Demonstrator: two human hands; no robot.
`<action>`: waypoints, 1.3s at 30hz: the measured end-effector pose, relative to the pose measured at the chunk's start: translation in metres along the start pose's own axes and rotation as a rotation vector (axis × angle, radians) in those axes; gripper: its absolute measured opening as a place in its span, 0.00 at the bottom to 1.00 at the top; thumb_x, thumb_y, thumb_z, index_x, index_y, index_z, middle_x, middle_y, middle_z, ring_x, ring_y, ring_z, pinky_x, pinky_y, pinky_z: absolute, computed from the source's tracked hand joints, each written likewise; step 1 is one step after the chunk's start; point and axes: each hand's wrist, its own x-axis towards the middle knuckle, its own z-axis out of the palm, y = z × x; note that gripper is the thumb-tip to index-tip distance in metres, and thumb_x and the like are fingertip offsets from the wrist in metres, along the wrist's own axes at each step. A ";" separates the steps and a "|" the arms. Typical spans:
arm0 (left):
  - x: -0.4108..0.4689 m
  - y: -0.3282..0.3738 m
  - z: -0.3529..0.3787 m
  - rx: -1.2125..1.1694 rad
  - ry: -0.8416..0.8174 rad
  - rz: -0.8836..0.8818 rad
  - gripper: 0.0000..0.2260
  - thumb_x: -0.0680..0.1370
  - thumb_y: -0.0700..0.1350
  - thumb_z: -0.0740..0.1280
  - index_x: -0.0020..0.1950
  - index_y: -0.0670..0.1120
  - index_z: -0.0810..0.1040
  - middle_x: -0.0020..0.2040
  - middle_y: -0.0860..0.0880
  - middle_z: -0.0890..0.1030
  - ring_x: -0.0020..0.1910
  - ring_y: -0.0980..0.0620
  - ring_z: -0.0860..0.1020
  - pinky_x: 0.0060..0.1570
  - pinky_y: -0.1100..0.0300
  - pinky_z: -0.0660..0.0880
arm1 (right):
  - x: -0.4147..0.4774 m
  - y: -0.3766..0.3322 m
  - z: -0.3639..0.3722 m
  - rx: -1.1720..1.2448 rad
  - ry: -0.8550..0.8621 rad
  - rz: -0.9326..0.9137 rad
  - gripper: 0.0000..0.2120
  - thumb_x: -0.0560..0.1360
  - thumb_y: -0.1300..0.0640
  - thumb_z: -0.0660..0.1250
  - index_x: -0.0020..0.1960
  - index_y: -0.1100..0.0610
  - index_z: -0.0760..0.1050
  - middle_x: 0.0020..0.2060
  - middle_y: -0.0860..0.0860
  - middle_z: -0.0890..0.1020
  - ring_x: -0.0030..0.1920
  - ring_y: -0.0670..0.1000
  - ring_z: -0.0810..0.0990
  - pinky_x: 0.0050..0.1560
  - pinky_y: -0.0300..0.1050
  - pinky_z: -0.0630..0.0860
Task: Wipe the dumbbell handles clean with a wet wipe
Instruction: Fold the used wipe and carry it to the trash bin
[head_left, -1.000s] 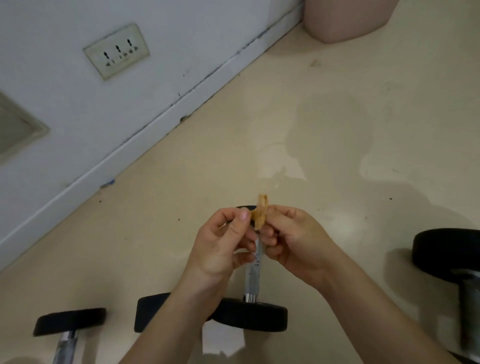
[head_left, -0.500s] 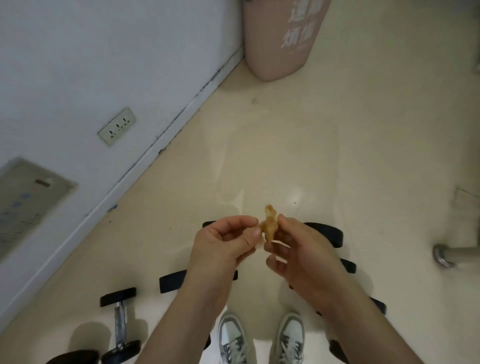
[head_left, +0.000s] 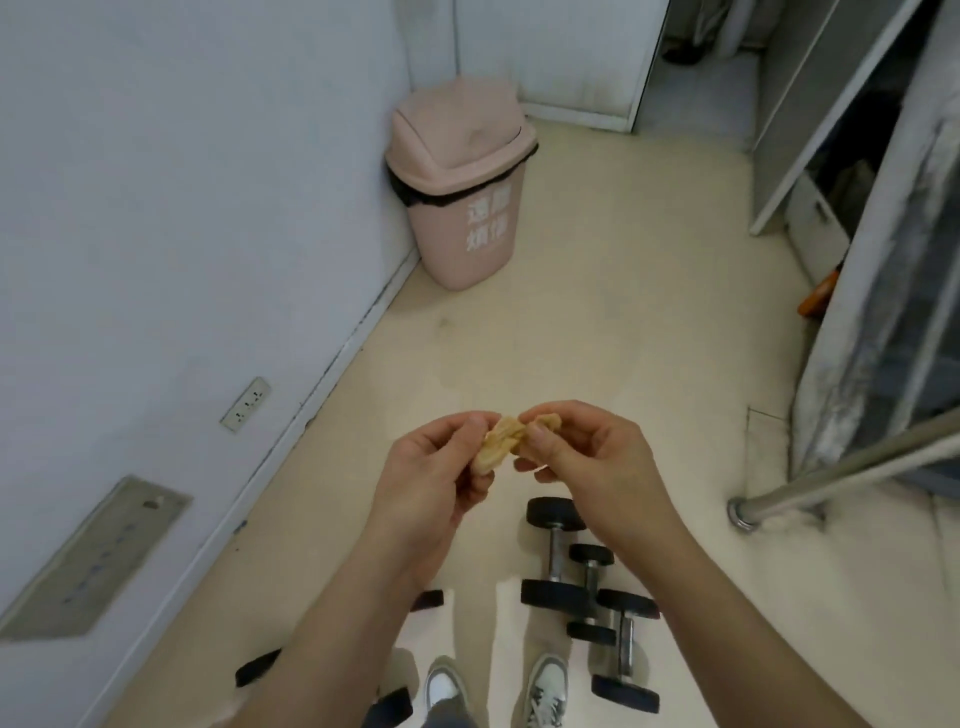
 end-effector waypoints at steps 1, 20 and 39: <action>-0.001 0.005 0.009 0.078 -0.018 0.033 0.08 0.75 0.47 0.68 0.50 0.45 0.83 0.34 0.47 0.77 0.31 0.53 0.71 0.33 0.61 0.72 | -0.001 -0.006 -0.008 -0.008 0.021 -0.012 0.05 0.76 0.58 0.66 0.48 0.57 0.80 0.38 0.51 0.85 0.37 0.50 0.84 0.40 0.42 0.79; 0.222 0.112 0.060 -0.102 -0.141 0.059 0.07 0.78 0.39 0.64 0.52 0.43 0.81 0.38 0.47 0.79 0.38 0.53 0.75 0.39 0.60 0.70 | 0.232 -0.057 -0.045 0.170 0.017 0.031 0.09 0.77 0.58 0.64 0.52 0.52 0.82 0.43 0.48 0.85 0.45 0.45 0.81 0.44 0.38 0.77; 0.559 0.282 0.105 0.209 0.085 0.303 0.02 0.75 0.39 0.70 0.44 0.42 0.82 0.33 0.47 0.83 0.31 0.54 0.78 0.36 0.61 0.77 | 0.611 -0.128 -0.089 0.407 -0.141 0.119 0.07 0.73 0.69 0.66 0.50 0.64 0.79 0.39 0.57 0.82 0.40 0.50 0.79 0.42 0.40 0.77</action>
